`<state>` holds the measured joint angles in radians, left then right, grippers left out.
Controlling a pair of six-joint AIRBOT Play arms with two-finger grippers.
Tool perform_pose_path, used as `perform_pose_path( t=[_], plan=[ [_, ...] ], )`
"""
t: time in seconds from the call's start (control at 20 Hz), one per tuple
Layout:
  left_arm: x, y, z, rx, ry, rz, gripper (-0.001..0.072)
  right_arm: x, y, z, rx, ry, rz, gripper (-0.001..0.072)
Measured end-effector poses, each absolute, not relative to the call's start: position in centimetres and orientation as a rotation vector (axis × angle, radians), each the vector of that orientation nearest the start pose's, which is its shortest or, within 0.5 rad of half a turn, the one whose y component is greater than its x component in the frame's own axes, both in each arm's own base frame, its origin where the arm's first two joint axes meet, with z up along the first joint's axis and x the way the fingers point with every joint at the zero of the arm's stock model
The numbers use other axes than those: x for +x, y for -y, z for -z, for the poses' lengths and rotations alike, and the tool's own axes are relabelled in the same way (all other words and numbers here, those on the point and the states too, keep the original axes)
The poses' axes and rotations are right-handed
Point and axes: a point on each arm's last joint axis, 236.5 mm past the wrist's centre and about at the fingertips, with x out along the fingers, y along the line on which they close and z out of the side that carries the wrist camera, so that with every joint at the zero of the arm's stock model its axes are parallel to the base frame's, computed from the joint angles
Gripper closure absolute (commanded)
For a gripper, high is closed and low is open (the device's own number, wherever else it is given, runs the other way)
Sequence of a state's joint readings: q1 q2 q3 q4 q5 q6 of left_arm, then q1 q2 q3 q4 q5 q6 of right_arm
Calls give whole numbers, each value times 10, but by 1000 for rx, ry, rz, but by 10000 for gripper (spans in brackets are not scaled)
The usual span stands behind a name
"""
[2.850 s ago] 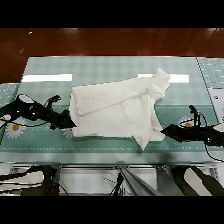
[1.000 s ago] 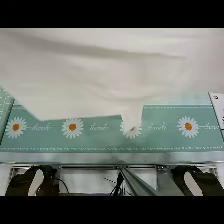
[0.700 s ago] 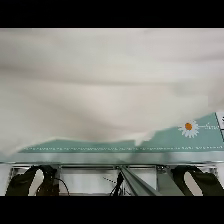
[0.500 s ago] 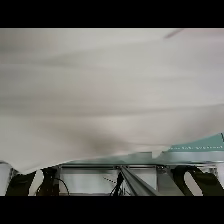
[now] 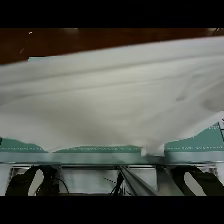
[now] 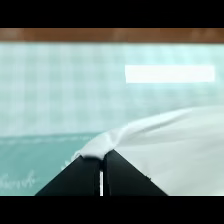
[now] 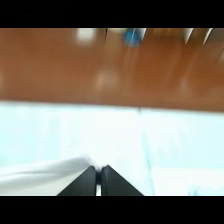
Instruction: Fold the shirts.
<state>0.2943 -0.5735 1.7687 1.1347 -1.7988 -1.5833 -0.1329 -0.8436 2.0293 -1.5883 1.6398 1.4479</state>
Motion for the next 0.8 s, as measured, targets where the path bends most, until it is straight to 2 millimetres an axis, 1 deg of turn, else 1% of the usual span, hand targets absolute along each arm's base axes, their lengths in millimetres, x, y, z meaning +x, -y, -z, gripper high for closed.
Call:
perform_pose_path(
  t=[0.1, 0.15, 0.2, 0.3, 0.4, 0.5, 0.65, 0.7, 0.8],
  plan=[
    [161, 52, -339, -170, -666, 149, 682, 255, 34, -387, -85, -590, 91, 695],
    [170, 49, -327, -193, -694, 145, 681, 270, 33, -369, -78, -656, 75, 695],
    [180, 47, -317, -214, -715, 144, 681, 288, 33, -351, -72, -718, 56, 695],
    [208, 42, -296, -265, -745, 147, 681, 322, 33, -318, -57, -818, 29, 695],
    [242, 40, -274, -319, -773, 169, 682, 361, 32, -281, -38, -910, 1, 695],
    [280, 36, -249, -369, -806, 188, 681, 394, 32, -245, -18, -982, -23, 695],
    [337, 24, -208, -417, -847, 199, 681, 436, 33, -199, 3, -1040, -42, 695],
    [355, 18, -192, -432, -864, 191, 681, 450, 32, -185, 12, -1051, -52, 695],
    [386, 9, -164, -469, -886, 180, 681, 475, 27, -160, 42, -1057, -80, 695]
  ],
)
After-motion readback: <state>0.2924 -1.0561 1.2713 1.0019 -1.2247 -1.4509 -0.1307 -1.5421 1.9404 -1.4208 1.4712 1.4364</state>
